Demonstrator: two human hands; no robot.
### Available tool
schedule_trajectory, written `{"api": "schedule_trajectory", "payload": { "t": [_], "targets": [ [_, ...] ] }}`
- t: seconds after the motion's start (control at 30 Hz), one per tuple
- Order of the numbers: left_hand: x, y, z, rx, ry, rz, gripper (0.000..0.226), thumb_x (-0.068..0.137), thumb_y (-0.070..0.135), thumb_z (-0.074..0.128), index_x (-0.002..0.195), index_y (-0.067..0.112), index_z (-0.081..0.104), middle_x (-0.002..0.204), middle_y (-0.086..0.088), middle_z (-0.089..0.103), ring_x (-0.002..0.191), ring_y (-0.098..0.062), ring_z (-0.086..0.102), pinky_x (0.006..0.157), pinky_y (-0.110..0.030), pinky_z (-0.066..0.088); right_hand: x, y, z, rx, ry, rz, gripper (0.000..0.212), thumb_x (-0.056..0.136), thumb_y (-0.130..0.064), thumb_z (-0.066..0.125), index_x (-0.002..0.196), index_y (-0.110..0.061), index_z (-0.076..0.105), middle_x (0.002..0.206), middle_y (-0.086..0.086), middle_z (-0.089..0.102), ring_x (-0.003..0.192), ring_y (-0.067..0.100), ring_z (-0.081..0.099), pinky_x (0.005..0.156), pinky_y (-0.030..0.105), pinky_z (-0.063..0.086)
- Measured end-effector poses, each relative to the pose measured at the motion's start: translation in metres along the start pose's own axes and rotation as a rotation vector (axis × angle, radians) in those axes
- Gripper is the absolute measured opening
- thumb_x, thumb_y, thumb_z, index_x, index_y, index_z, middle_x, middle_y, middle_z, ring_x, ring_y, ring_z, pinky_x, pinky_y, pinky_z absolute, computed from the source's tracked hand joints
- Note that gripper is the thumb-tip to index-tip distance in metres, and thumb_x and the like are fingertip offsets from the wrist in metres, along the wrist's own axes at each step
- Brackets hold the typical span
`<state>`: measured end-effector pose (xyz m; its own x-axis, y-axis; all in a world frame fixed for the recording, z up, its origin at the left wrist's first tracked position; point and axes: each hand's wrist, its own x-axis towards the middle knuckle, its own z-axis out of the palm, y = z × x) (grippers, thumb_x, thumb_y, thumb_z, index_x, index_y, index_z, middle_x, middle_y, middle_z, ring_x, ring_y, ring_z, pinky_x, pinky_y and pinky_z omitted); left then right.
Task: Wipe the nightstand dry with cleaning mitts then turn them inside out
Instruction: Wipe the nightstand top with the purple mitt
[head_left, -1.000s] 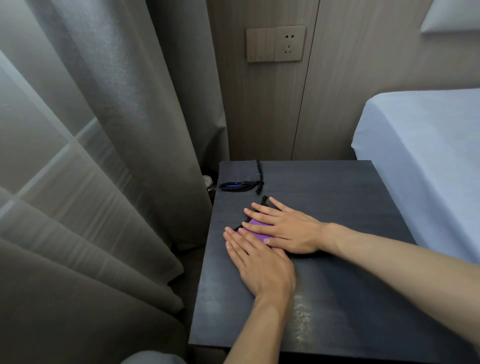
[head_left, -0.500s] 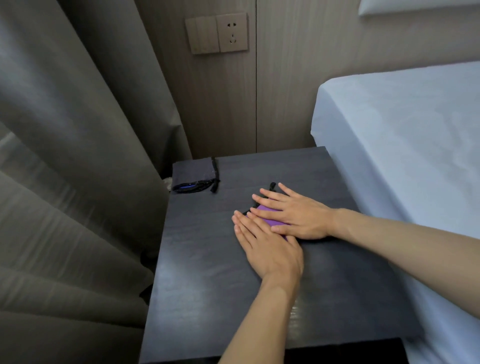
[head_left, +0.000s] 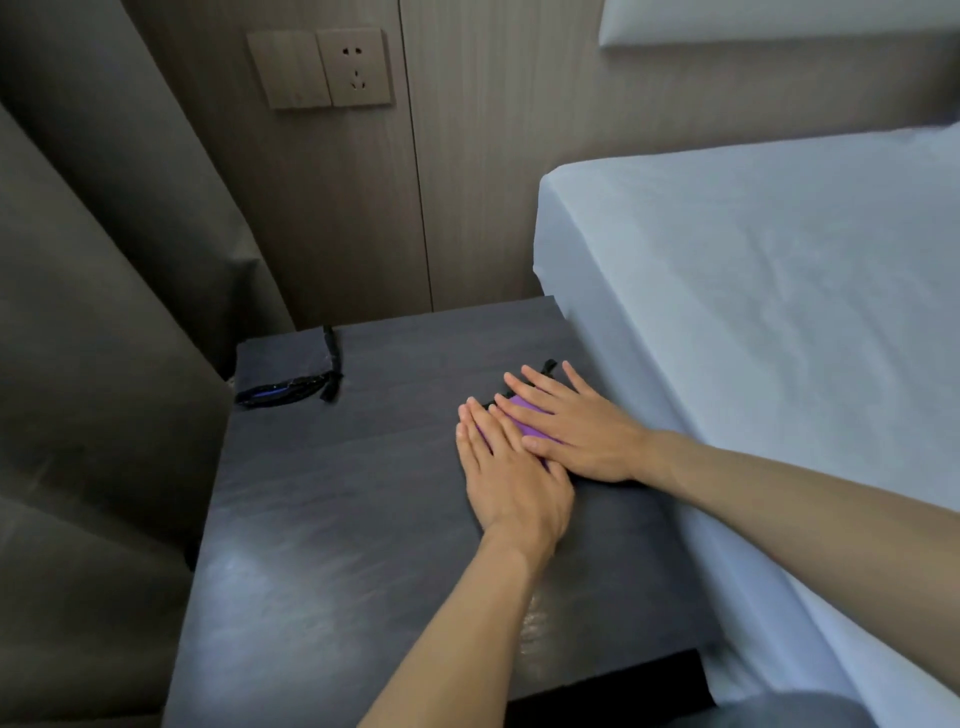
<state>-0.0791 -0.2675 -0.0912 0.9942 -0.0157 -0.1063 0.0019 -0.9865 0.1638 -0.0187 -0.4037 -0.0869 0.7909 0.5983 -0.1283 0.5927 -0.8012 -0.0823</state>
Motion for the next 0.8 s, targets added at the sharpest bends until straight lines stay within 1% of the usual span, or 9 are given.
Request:
{"api": "schedule_trajectory", "payload": {
  "t": [0.07,0.2,0.27,0.37,0.43,0.5,0.53,0.73,0.8],
  "targets": [
    [0.008,-0.002,0.001,-0.012,0.002,0.098,0.078,0.098,0.042,0.023,0.154,-0.005,-0.007,0.163,-0.028,-0.011,0.151,-0.037,-0.016,0.122,-0.044,-0.012,-0.009,0.001,-0.001,0.032,0.007,0.078,0.072,0.096,-0.067,-0.001,0.160,-0.035,0.003,0.169,-0.008,-0.005,0.153,0.010,-0.016,0.122,0.047,-0.012],
    [0.022,-0.006,0.000,0.009,-0.011,0.248,0.078,0.099,0.045,0.022,0.155,0.001,-0.009,0.164,-0.023,-0.013,0.151,-0.033,-0.018,0.123,-0.042,-0.011,-0.019,-0.006,0.004,0.074,0.050,0.259,0.075,0.095,-0.068,-0.003,0.160,-0.033,0.003,0.169,-0.006,-0.003,0.154,0.011,-0.013,0.124,0.051,-0.005],
    [0.024,-0.007,-0.002,0.021,-0.033,0.299,0.077,0.099,0.045,0.020,0.155,0.003,-0.011,0.164,-0.021,-0.015,0.151,-0.031,-0.019,0.123,-0.042,-0.011,-0.023,-0.012,0.006,0.115,0.062,0.334,0.080,0.089,-0.070,-0.009,0.160,-0.034,0.002,0.169,-0.007,-0.004,0.153,0.010,-0.013,0.124,0.050,-0.007],
    [0.023,-0.007,-0.005,0.050,-0.063,0.363,0.075,0.099,0.045,0.017,0.155,0.004,-0.013,0.164,-0.019,-0.015,0.151,-0.029,-0.019,0.122,-0.041,-0.013,-0.032,-0.018,0.009,0.128,0.079,0.390,0.085,0.085,-0.072,-0.014,0.160,-0.034,0.000,0.169,-0.006,-0.006,0.153,0.011,-0.015,0.123,0.049,-0.011],
    [0.019,-0.007,-0.005,0.074,-0.071,0.413,0.078,0.093,0.048,0.005,0.156,0.005,-0.012,0.165,-0.018,-0.014,0.152,-0.028,-0.019,0.122,-0.041,-0.014,-0.041,-0.020,0.011,0.122,0.081,0.417,0.086,0.084,-0.072,-0.016,0.160,-0.034,0.000,0.169,-0.006,-0.006,0.153,0.011,-0.016,0.123,0.048,-0.012],
    [0.014,-0.006,-0.004,0.083,-0.070,0.455,0.088,0.080,0.050,-0.009,0.156,0.007,-0.011,0.165,-0.017,-0.013,0.152,-0.028,-0.018,0.121,-0.041,-0.016,-0.049,-0.026,0.013,0.123,0.081,0.456,0.088,0.083,-0.072,-0.018,0.160,-0.034,-0.001,0.169,-0.006,-0.007,0.153,0.011,-0.016,0.123,0.048,-0.012],
    [0.011,-0.006,-0.004,0.086,-0.069,0.469,0.091,0.077,0.050,-0.011,0.156,0.007,-0.010,0.166,-0.016,-0.012,0.152,-0.027,-0.018,0.121,-0.041,-0.017,-0.053,-0.030,0.014,0.123,0.082,0.481,0.088,0.082,-0.072,-0.019,0.160,-0.034,-0.002,0.169,-0.006,-0.007,0.153,0.011,-0.016,0.123,0.047,-0.012],
    [0.008,-0.018,-0.008,0.157,-0.062,0.605,0.087,0.079,0.051,-0.009,0.157,0.011,-0.009,0.166,-0.011,-0.011,0.152,-0.023,-0.017,0.122,-0.043,-0.013,-0.062,-0.065,0.018,0.100,0.118,0.680,0.091,0.079,-0.069,-0.028,0.158,-0.029,-0.007,0.169,0.000,-0.006,0.154,0.016,-0.014,0.123,0.046,-0.013],
    [0.008,-0.028,-0.009,0.176,-0.060,0.666,0.082,0.085,0.050,-0.004,0.158,0.012,-0.007,0.167,-0.010,-0.010,0.152,-0.022,-0.018,0.122,-0.042,-0.013,-0.061,-0.081,0.021,0.113,0.141,0.748,0.099,0.076,-0.070,-0.033,0.159,-0.026,-0.005,0.169,0.004,-0.006,0.154,0.017,-0.014,0.123,0.045,-0.013]
  ]
}}
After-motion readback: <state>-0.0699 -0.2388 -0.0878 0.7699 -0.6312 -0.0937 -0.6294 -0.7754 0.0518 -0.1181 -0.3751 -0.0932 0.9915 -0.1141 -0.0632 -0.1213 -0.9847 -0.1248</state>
